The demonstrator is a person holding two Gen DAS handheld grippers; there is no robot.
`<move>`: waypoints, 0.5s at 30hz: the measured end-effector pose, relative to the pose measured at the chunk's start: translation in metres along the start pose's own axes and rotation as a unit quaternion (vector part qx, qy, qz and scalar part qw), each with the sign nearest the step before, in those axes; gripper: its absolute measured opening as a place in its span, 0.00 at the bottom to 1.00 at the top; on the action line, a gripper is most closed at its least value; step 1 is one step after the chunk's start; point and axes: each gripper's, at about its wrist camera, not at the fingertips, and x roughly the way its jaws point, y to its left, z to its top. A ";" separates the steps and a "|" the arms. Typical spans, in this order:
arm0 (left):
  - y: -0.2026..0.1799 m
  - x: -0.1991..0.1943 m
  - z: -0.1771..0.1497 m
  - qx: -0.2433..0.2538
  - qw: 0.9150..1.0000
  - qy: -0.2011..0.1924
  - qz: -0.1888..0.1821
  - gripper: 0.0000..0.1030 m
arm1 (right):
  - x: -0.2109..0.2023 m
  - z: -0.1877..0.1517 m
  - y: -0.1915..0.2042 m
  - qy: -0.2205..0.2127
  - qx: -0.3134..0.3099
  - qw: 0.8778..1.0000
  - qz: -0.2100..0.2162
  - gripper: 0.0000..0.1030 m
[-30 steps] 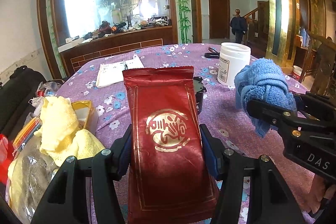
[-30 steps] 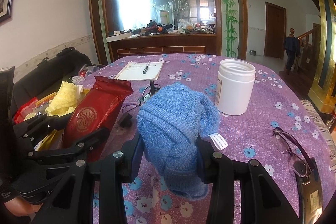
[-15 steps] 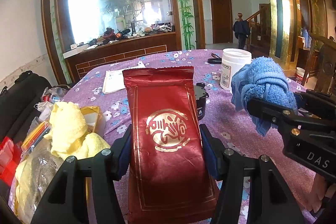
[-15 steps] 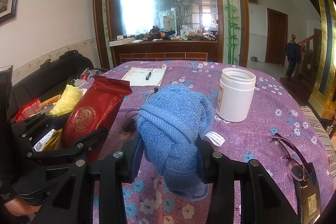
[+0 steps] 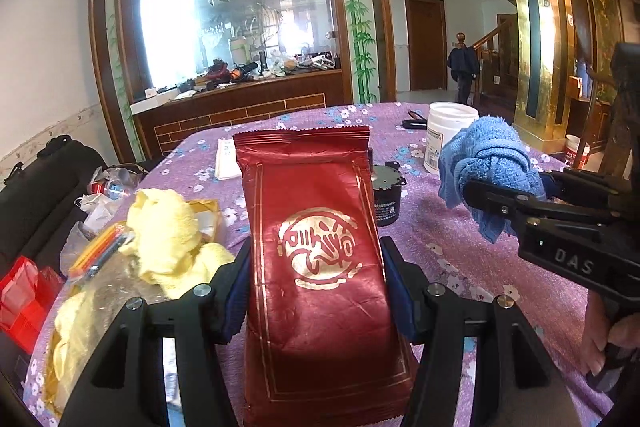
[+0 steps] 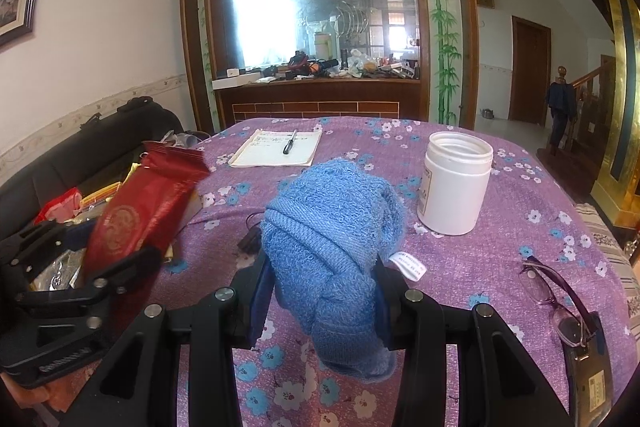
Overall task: Organize soft objects
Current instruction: 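Lift and carry the red packet and blue towel toward the foam box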
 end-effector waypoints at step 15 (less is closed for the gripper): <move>0.024 -0.022 0.000 -0.023 1.000 -0.014 0.002 0.57 | -0.011 0.006 0.044 0.008 -0.011 1.000 0.027 0.44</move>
